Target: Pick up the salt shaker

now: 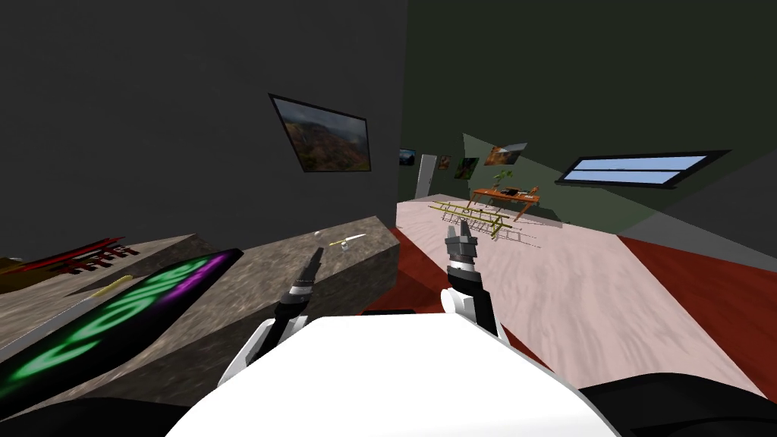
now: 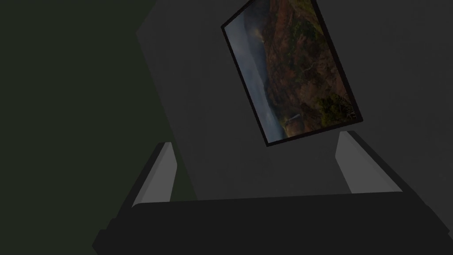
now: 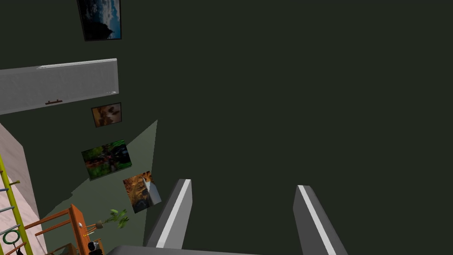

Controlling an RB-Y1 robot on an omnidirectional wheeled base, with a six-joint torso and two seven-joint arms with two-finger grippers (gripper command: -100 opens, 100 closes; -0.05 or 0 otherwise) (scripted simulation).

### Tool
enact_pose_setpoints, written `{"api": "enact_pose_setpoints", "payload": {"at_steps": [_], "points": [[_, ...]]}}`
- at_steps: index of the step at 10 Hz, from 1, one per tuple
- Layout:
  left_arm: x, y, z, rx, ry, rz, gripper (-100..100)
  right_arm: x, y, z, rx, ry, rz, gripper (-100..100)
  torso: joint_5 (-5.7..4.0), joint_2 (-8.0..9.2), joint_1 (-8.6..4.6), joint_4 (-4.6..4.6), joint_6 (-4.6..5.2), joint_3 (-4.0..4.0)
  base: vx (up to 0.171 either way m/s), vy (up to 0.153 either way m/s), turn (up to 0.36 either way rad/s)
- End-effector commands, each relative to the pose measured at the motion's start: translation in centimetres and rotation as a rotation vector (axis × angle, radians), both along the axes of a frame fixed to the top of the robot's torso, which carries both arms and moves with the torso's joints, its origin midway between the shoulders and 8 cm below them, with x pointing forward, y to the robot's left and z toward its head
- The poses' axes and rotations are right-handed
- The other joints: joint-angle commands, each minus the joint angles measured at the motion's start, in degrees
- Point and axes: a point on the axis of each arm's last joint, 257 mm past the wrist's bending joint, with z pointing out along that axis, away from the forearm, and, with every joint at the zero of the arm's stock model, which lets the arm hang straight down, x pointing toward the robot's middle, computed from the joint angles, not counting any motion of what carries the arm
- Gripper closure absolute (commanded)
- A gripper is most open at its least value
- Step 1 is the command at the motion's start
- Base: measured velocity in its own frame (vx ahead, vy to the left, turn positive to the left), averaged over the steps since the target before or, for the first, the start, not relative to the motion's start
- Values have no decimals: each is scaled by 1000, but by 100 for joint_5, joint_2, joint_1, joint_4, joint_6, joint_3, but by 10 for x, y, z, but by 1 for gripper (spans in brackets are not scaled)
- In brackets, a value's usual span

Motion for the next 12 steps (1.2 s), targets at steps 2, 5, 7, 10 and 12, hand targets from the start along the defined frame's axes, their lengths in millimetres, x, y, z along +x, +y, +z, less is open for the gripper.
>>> {"api": "enact_pose_setpoints", "payload": {"at_steps": [2, 5, 7, 10, 12], "points": [[-3, 17, -24, 44, 42, 26, -100, 0, 0, 0, 0, 0, 0, 0, -1, 4, 0, 0, 1, 2, 39, -95, 33], [-7, 39, -44, 100, 81, 48, -100, 0, 0, 0, 0, 0, 0, 0, 0, 3, 4, 1, 1, 1, 50, -90, 32], [-7, 41, -50, 97, 94, 54, -100, 0, 0, 0, 0, 0, 0, 0, 1, 5, 10, 1, 1, 2, 28, -47, 8], [-14, 66, -74, 149, 148, 79, -100, 0, 0, 0, 0, 0, 0, 0, 0, -2, 3, 0, 1, -1, 53, -83, 12], [-18, 79, -86, 173, 177, 92, -100, 0, 0, 0, 0, 0, 0, 0, 0, 2, 5, 0, 1, 1, 41, -72, -5]]}}
